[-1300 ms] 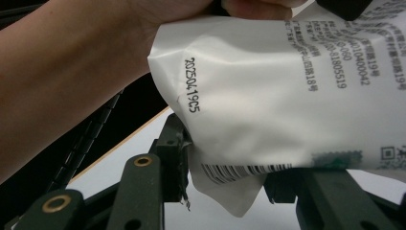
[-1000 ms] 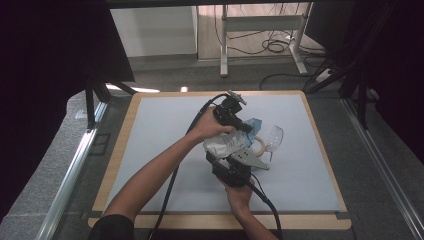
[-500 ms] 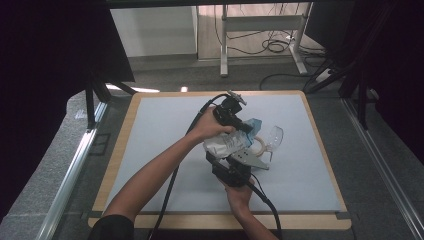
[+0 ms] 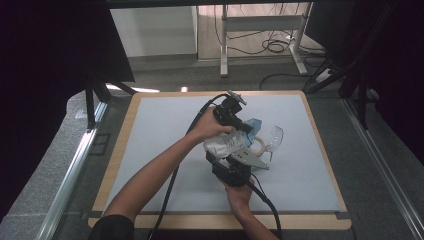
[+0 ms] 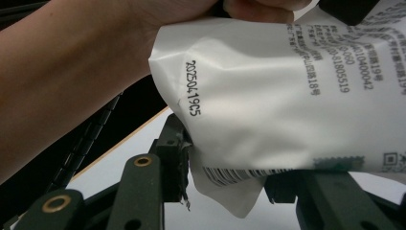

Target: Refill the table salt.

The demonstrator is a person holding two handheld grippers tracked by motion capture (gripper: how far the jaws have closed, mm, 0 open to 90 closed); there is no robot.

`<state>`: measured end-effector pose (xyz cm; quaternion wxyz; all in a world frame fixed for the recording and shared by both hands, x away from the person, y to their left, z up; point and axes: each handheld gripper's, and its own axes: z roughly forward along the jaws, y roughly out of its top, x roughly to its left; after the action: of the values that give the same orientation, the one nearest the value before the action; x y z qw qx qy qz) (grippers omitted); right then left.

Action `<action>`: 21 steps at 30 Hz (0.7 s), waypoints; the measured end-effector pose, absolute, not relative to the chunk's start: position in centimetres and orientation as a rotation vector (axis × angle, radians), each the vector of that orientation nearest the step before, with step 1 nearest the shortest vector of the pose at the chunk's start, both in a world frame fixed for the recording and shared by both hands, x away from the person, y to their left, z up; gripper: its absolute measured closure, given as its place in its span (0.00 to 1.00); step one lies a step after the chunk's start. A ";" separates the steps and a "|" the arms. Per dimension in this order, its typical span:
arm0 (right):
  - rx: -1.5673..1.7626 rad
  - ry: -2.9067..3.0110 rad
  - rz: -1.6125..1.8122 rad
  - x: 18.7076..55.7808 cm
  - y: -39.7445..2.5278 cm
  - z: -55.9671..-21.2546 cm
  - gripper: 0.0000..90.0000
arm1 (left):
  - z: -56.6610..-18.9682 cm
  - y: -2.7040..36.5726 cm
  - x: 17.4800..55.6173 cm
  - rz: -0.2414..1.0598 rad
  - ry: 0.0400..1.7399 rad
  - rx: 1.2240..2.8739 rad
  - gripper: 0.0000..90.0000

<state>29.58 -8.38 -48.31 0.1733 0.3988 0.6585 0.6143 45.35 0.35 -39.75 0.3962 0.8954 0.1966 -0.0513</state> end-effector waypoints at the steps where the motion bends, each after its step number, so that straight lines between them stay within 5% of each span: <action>1: 1.130 1.868 1.741 29.6 -8.4 -48.3 0.65 | -39.8 0.3 45.4 -0.130 0.498 2.270 0.99; 21: 1.133 1.868 1.748 29.7 -8.5 -48.3 0.65 | -39.8 0.2 45.3 -0.124 0.500 2.269 0.99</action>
<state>29.67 -8.53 -48.29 0.1709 0.3991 0.6579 0.6154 45.34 0.16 -39.79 0.3961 0.8954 0.1974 -0.0489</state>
